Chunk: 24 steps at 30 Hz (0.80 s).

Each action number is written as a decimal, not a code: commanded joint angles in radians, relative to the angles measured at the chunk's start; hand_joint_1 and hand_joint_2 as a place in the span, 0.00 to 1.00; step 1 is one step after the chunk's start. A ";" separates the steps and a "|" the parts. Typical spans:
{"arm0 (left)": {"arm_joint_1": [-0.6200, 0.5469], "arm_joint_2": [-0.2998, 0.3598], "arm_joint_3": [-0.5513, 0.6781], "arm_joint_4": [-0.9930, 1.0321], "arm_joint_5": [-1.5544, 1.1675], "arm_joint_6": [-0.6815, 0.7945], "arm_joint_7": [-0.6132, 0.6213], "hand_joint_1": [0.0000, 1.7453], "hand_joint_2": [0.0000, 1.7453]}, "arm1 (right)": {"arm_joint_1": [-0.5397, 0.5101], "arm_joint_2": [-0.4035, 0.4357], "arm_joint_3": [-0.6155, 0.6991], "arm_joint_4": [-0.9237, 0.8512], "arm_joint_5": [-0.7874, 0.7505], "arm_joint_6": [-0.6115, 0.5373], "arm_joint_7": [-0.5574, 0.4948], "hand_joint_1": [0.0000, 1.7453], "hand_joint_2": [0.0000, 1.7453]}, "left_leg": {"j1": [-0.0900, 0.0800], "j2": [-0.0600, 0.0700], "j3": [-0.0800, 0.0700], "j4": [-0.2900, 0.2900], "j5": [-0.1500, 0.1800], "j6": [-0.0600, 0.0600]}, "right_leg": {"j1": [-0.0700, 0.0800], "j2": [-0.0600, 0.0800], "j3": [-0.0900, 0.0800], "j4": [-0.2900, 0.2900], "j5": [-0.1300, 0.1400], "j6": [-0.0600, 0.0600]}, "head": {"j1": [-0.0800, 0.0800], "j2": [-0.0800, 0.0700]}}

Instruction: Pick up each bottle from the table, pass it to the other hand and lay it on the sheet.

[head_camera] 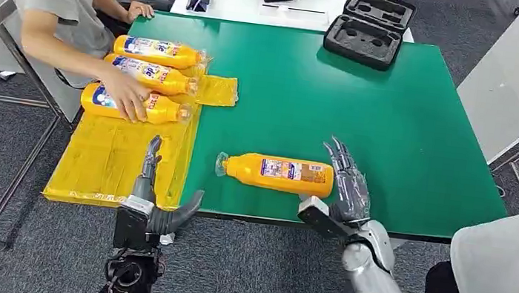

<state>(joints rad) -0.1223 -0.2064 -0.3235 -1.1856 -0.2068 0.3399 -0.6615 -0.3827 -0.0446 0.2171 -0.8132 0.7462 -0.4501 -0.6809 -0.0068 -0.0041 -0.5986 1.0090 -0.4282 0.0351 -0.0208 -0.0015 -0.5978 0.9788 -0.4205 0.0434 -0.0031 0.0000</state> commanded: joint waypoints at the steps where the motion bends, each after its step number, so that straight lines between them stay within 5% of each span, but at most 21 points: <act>1: -0.070 0.017 -0.047 0.115 0.024 -0.012 -0.015 0.00 1.00 | -0.158 0.001 -0.029 0.273 0.006 0.067 0.008 0.00 1.00 | 0.001 0.001 0.004 -0.001 -0.001 -0.002 | 0.001 0.001 0.004 -0.001 -0.001 -0.002 | 0.000 0.000; 24: -0.136 0.023 -0.100 0.172 0.085 0.004 -0.037 0.00 1.00 | -0.260 -0.032 0.086 0.407 0.141 0.216 0.159 0.00 1.00 | 0.001 0.000 0.003 0.000 -0.001 -0.002 | 0.001 0.000 0.003 0.000 -0.001 -0.002 | 0.000 0.000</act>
<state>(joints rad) -0.2126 -0.2064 -0.3734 -1.0845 -0.1423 0.3391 -0.7004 -0.5717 -0.0546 0.2236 -0.5245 0.8416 -0.2838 -0.5844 -0.0067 -0.0045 -0.5988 1.0090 -0.4281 0.0351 -0.0207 -0.0017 -0.5979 0.9790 -0.4205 0.0434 -0.0030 0.0000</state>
